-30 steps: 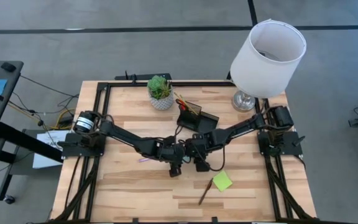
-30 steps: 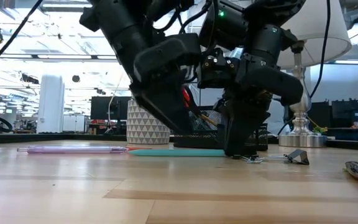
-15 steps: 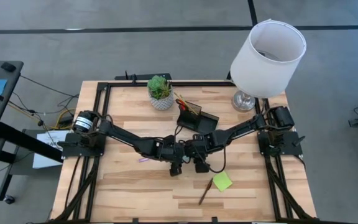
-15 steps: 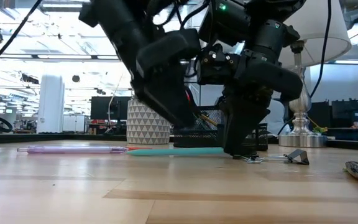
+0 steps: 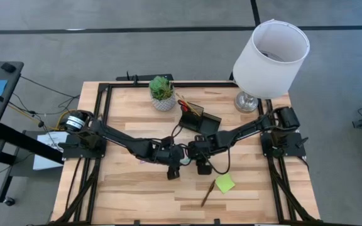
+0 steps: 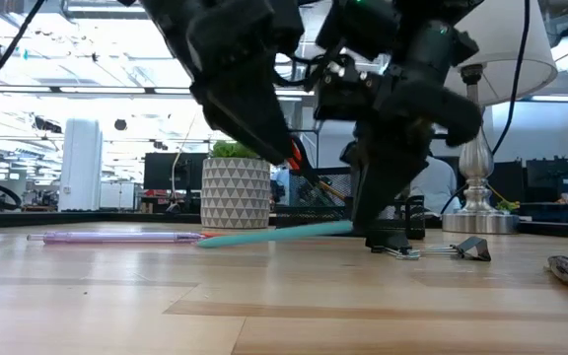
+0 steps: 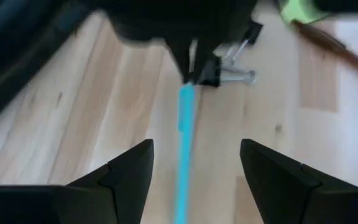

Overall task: Pick and place office supplies into organizer
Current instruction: Put the blue pen into the black desk organizer

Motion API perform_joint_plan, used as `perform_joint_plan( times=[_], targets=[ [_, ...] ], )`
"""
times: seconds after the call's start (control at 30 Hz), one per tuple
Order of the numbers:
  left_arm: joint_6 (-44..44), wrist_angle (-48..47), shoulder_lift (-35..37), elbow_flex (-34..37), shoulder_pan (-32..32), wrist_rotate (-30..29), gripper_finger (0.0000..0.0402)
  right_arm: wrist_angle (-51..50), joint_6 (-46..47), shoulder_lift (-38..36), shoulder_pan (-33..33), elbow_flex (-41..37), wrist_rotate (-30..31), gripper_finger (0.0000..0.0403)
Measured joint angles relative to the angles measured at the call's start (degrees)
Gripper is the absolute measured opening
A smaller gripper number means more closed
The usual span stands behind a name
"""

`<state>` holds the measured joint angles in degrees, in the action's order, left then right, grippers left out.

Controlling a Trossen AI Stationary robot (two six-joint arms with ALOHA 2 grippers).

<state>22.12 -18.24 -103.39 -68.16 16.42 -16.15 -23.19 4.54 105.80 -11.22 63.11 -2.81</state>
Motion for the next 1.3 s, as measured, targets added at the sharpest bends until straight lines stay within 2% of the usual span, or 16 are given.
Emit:
perform_joint_plan(
  times=[0.13, 0.3, 0.57, 0.63, 0.87, 1.13, 1.3],
  targets=[
    [-0.76, 0.18, -1.16, -0.09, 1.05, -3.72, 0.0233, -0.21, 0.34, -3.21, 0.07, -0.14, -0.01, 0.0000],
    [-1.01, 2.59, -2.52, -0.02, 1.14, -3.73, 0.0232, 1.59, 1.54, -6.91, 0.06, -0.11, 0.11, 0.0000],
    [-1.43, 10.88, -6.62, 0.00, 0.40, -4.10, 0.0231, 3.22, 1.69, -7.19, 0.04, -0.11, 0.18, 0.0000],
    [-0.68, 9.70, -7.46, 0.04, 0.12, -4.07, 0.0224, 3.13, 2.21, -7.13, -0.01, -0.13, 0.22, 0.0000],
    [0.23, 8.57, -6.95, 0.04, 0.07, -4.05, 0.0154, 2.78, 2.53, -7.13, -0.01, -0.12, 1.76, 0.0000],
    [1.15, 7.69, -6.91, 0.04, 0.07, -4.59, 0.0030, 2.59, 2.62, -7.13, -0.05, -0.11, 1.64, 0.0000],
    [4.18, 6.71, -6.87, 0.04, 0.15, -4.51, 0.0028, 2.02, 3.30, -7.47, -0.28, -0.11, 1.55, 0.0007]
  ],
)
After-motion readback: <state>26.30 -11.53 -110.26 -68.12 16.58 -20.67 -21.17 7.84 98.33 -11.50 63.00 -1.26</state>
